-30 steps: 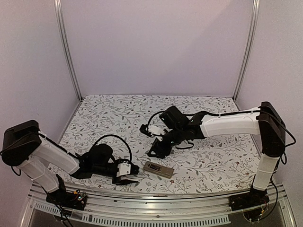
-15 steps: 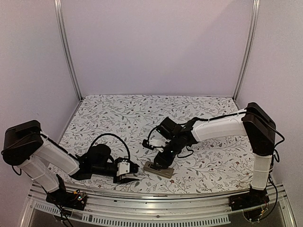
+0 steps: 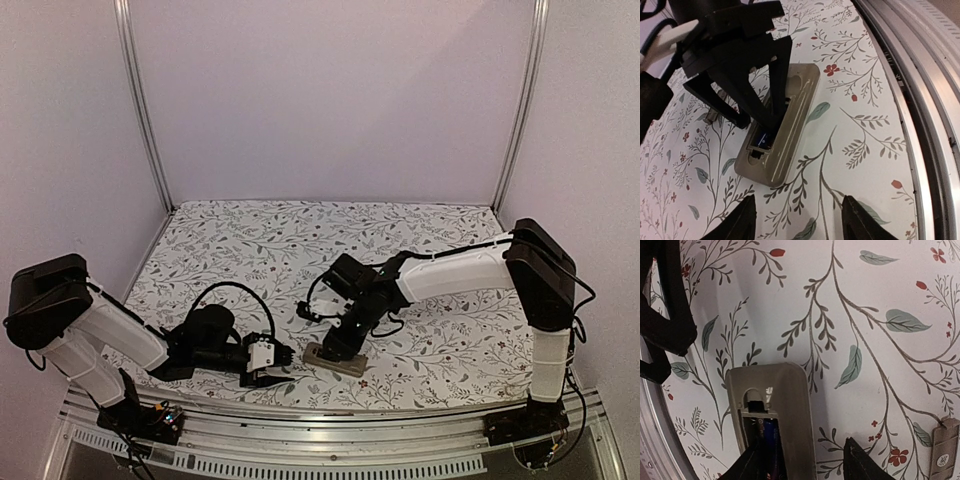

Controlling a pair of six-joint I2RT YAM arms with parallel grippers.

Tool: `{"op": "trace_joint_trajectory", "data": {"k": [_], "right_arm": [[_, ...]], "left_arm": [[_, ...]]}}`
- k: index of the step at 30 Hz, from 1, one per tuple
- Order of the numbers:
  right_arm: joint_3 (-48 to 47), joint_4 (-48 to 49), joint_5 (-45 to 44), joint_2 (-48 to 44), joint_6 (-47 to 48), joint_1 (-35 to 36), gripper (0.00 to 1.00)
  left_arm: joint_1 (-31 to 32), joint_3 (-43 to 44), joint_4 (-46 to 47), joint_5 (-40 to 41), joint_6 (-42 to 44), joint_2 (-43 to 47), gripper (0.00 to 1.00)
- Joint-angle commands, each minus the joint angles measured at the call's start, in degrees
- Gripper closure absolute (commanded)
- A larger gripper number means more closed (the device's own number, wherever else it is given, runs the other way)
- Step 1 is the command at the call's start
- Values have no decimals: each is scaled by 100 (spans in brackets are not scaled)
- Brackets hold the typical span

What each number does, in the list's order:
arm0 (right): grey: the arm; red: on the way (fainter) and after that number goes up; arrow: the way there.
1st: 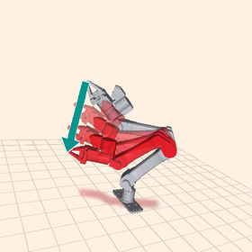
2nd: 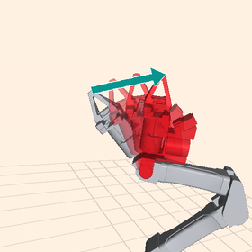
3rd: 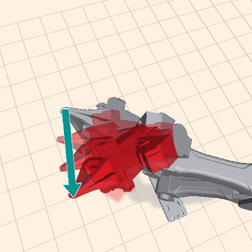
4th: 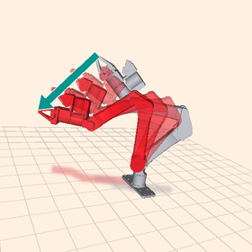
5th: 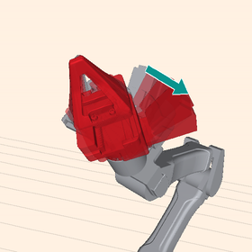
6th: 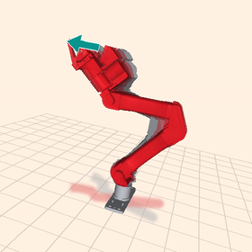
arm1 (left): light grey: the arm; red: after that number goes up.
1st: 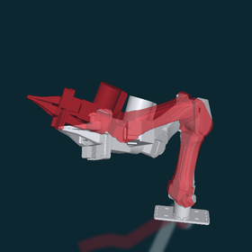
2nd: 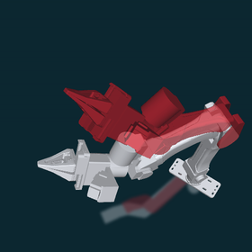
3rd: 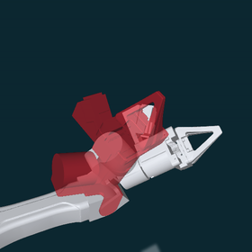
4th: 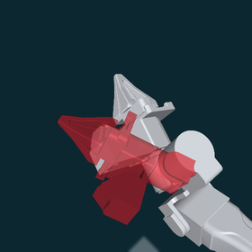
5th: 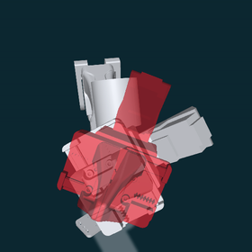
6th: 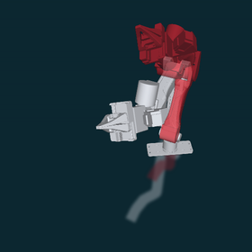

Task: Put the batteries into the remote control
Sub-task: Load the battery into the battery compartment.

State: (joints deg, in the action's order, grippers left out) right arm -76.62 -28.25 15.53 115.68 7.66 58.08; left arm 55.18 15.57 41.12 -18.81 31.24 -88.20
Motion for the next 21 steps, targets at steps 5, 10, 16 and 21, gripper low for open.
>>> {"op": "trace_joint_trajectory", "data": {"k": [5, 10, 16, 21], "right_arm": [[-297, -577, -332, 219, 291, 133, 73], [-466, -647, -268, 416, 356, 133, 95], [-402, -656, -269, 370, 309, 142, 97], [-369, -601, -249, 334, 208, 137, 91]], "left_arm": [[-16, 67, 141, -37, 39, -89, 42], [-13, 69, 132, -131, 134, -107, 42], [-14, 109, 260, -381, 232, -191, 43], [-21, 94, 267, -327, 291, -215, 43]]}}
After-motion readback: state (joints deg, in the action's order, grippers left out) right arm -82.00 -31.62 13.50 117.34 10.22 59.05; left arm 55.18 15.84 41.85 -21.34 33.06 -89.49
